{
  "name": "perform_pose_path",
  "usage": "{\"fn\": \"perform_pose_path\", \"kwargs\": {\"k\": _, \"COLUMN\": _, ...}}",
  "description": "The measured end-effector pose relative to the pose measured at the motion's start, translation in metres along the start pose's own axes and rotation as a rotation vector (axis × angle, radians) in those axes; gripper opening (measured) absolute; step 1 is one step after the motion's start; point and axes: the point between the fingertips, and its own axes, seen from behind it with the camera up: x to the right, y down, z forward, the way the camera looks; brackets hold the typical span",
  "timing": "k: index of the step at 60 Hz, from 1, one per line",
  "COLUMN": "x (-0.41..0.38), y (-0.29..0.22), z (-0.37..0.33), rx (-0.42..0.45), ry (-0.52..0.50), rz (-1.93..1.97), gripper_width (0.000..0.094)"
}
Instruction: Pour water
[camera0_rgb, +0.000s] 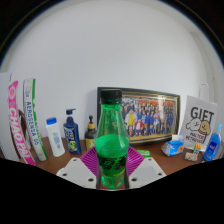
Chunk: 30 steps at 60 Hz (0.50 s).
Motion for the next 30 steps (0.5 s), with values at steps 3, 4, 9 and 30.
{"fn": "perform_pose_path", "kwargs": {"k": 3, "x": 0.000, "y": 0.021, "z": 0.006, "rx": -0.025, "ry": 0.000, "rz": -0.005, "gripper_width": 0.0312}}
{"fn": "perform_pose_path", "kwargs": {"k": 4, "x": 0.000, "y": 0.027, "z": 0.008, "rx": -0.031, "ry": 0.000, "rz": -0.004, "gripper_width": 0.0312}}
{"fn": "perform_pose_path", "kwargs": {"k": 9, "x": -0.001, "y": 0.053, "z": 0.014, "rx": -0.053, "ry": -0.008, "rz": 0.014, "gripper_width": 0.0313}}
{"fn": "perform_pose_path", "kwargs": {"k": 30, "x": 0.001, "y": 0.074, "z": 0.020, "rx": -0.038, "ry": -0.005, "rz": 0.047, "gripper_width": 0.0434}}
